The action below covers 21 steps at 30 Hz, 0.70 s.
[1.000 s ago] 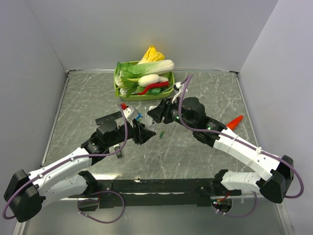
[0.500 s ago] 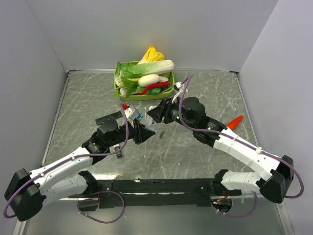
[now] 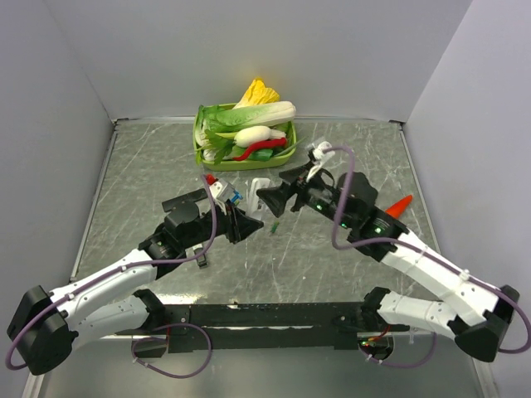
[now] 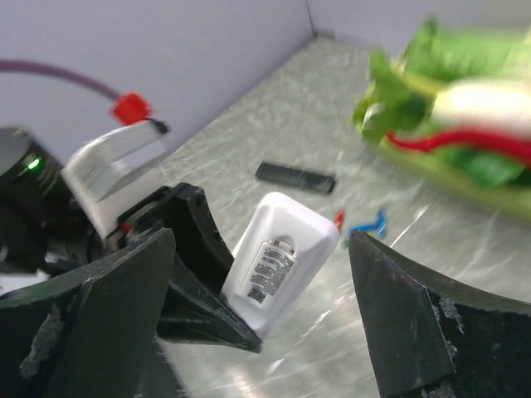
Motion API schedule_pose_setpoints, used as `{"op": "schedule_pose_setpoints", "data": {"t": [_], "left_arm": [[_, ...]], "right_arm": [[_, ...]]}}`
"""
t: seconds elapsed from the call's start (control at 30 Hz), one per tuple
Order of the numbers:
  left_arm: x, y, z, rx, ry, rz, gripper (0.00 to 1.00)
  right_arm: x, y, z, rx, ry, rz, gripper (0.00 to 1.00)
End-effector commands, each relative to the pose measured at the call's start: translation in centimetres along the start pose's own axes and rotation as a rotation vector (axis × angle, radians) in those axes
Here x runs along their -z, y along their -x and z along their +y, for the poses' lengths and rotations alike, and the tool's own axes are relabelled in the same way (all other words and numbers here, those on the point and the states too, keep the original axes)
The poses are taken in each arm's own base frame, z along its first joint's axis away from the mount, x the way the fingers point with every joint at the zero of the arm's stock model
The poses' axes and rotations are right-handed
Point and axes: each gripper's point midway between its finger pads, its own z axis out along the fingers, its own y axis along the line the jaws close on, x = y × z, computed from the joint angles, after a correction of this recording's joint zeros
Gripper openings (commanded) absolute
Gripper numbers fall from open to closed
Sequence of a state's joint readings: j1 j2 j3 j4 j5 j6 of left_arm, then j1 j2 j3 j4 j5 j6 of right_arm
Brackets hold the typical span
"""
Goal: Load the batteries into the remote control
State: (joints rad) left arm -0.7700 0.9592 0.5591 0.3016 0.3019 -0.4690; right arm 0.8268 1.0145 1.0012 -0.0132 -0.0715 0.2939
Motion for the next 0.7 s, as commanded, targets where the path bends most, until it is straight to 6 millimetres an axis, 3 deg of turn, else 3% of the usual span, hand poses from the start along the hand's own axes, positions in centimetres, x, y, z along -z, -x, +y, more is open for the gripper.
{"op": "schedule_pose_setpoints", "data": {"t": [0.0,0.03,0.2,0.43,0.67], "left_arm": [[0.1,1.6,-0.9,0.03,-0.019,-0.048,0.01],[0.1,1.5,-1.0,0.038,-0.027,-0.043,0.01],[0.3,1.6,-1.4,0.053,-0.041,-0.042,0.01],[0.5,2.2,-1.9,0.047,-0.046,-0.039,0.01],[0.6,2.5,-2.0,0.043,-0.048,-0.042,0.01]], "right_arm": [[2.1,2.8,1.4,0.451,0.132,-0.125,0.96],[2.8,2.7,2.4,0.521,0.198,-0.132,0.98],[3.7,0.3,2.5,0.826,0.306,-0.116,1.0],[3.1,-2.1,2.7,0.93,0.403,-0.029,1.0],[2.2,-2.8,3.4,0.946,0.472,0.008,1.0]]}}
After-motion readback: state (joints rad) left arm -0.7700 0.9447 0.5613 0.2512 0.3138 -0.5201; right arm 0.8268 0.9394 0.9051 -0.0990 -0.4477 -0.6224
